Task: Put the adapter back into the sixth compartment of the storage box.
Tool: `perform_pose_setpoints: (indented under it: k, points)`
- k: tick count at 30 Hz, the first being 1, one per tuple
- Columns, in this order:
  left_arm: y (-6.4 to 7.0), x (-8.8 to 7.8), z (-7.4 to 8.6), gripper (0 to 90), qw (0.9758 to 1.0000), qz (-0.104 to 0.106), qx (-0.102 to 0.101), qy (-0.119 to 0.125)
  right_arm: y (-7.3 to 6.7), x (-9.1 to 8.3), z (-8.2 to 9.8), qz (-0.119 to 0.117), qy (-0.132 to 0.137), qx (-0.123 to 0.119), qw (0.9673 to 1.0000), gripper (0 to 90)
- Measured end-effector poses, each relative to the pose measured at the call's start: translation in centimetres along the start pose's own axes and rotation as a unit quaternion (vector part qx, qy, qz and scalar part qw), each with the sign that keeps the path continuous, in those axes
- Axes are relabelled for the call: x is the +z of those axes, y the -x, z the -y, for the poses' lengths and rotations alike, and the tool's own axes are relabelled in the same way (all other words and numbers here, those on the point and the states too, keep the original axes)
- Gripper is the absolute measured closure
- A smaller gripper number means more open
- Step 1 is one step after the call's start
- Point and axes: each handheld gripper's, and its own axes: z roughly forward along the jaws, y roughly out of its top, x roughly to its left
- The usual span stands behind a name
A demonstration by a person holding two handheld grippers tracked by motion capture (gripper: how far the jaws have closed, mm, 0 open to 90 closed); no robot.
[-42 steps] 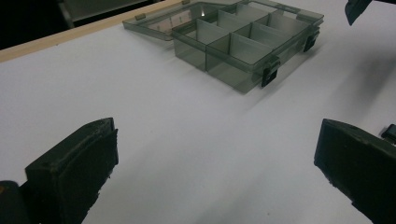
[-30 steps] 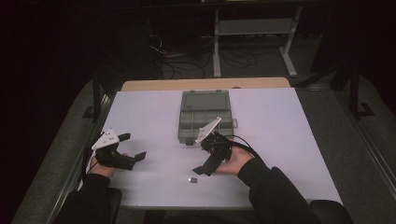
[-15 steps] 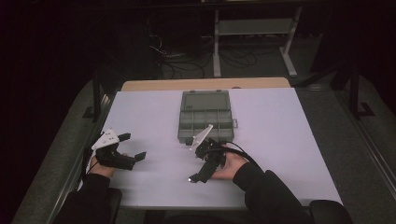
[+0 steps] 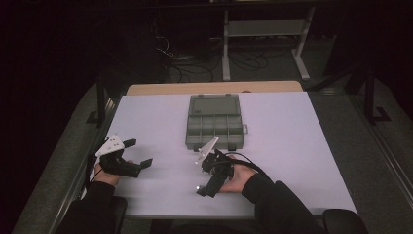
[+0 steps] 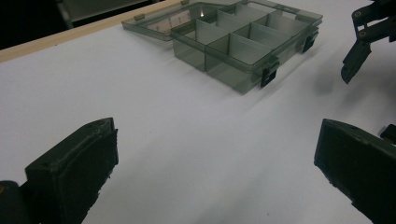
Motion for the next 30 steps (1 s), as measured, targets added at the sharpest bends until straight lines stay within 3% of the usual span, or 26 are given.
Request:
perform_pose_setpoints:
  k: [4,18,21,23,24,26,30]
  points:
    - [0.00,0.00,0.00,0.0,1.0000,0.000,0.000,0.000,-0.24,0.23,0.02,-0.002,-0.003,-0.003,1.0000,0.0]
    - [0.03,0.01,0.00,0.0,1.0000,0.001,0.000,0.000,-0.54,0.43,0.11,-0.019,-0.016,-0.010,0.9997,14.2]
    - [0.03,0.01,0.00,0.0,1.0000,0.001,0.000,0.000,-0.67,0.58,0.16,-0.021,-0.027,-0.013,0.9993,23.8]
    - [0.03,0.01,0.00,0.0,1.0000,0.001,0.000,0.000,-0.73,0.59,0.16,-0.022,-0.030,-0.013,0.9992,23.8]
    - [0.03,0.01,0.00,0.0,1.0000,0.001,0.000,0.000,-0.85,0.67,0.17,-0.020,-0.032,-0.016,0.9992,32.0]
    - [0.03,0.01,0.00,0.0,1.0000,0.001,0.000,0.000,-0.91,0.76,0.18,-0.021,-0.032,-0.013,0.9992,37.7]
    - [0.02,0.00,0.00,0.0,1.0000,0.001,0.001,0.000,-0.97,0.84,0.20,-0.020,-0.032,-0.011,0.9992,39.4]
